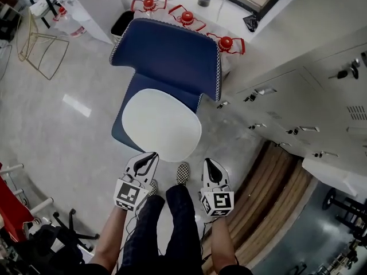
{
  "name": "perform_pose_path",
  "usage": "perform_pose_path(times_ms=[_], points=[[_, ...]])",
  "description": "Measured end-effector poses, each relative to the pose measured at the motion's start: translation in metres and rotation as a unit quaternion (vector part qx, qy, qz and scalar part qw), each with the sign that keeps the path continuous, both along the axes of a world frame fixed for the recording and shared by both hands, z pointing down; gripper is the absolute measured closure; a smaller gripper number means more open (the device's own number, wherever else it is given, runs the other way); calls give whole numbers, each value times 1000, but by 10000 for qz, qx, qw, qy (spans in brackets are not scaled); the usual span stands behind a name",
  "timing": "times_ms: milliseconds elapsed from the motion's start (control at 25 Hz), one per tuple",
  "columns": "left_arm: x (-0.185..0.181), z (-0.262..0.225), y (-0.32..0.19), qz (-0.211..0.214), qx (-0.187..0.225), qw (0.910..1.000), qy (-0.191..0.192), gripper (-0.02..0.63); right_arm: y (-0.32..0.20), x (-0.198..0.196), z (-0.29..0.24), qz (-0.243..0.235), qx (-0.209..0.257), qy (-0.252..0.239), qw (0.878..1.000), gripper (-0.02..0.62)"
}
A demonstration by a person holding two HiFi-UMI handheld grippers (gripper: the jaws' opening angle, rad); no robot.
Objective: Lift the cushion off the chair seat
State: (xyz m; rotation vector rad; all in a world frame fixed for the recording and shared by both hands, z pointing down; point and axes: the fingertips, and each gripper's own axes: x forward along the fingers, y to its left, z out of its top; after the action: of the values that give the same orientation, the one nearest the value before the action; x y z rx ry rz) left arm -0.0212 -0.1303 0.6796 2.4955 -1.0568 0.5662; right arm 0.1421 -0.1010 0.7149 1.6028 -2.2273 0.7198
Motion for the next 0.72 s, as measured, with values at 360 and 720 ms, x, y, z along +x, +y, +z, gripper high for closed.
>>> perform_pose_path(times_ms=[360,720], points=[[-8,54,-4,-13,-160,9999,-20,578,-13,-10,47,2,-56,-23,10000,566],[-5,92,-11,50,-116,9999,57,578,-16,-9,86,59,-59,-33,10000,566]])
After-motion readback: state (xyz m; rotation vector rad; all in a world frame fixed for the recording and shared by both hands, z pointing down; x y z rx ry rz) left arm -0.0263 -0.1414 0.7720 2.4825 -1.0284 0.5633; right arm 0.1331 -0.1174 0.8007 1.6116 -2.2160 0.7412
